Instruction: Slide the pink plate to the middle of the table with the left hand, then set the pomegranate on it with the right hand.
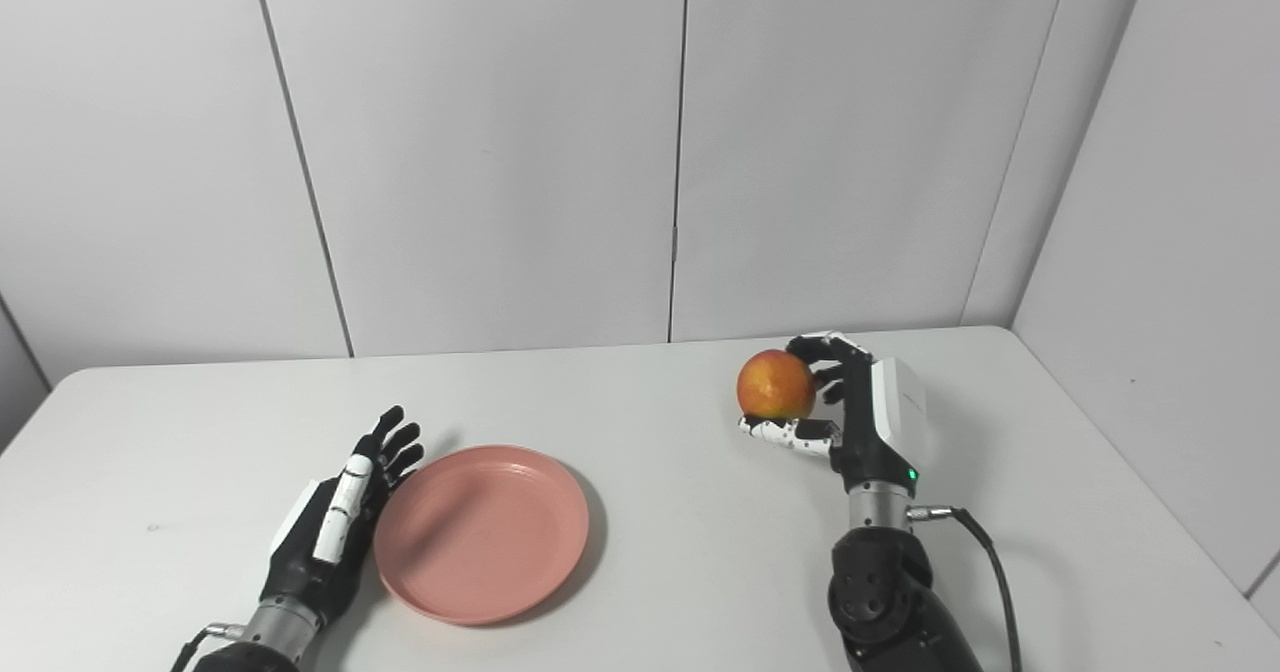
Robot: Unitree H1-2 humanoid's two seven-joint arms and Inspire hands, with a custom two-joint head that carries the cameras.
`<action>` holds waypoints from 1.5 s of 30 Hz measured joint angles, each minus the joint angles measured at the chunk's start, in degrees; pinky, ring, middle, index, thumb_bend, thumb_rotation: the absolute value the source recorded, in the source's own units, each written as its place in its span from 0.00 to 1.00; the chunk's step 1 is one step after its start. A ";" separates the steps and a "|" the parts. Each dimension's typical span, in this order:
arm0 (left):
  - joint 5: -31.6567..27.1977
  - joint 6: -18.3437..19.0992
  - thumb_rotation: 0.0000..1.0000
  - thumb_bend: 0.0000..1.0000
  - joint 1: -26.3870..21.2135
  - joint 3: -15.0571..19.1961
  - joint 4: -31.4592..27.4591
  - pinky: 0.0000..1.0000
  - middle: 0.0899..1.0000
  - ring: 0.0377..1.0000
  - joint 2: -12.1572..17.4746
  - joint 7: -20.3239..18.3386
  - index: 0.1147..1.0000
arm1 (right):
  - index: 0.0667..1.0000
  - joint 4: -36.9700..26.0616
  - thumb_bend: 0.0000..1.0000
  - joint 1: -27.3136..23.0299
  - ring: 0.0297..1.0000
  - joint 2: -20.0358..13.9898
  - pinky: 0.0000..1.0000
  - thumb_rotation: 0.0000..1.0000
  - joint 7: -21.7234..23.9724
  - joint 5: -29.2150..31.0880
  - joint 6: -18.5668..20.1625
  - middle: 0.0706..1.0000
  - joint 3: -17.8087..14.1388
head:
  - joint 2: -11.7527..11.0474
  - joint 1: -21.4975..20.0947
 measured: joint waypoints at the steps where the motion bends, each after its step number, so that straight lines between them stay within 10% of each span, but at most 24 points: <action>1: 0.13 0.00 1.00 0.58 0.00 -0.06 -0.02 0.95 0.97 0.96 -0.15 0.04 0.98 | 0.47 -0.79 0.52 0.22 0.49 0.07 0.43 0.00 0.74 -0.07 0.02 0.44 0.30 | 0.09 0.44; 45: 12.62 1.47 1.00 0.60 0.51 -4.26 -1.19 0.87 0.91 0.91 -5.66 12.96 0.89 | 0.49 -7.18 0.52 4.74 0.43 8.85 0.37 0.00 14.49 -1.37 -9.18 0.41 9.52 | 0.26 6.42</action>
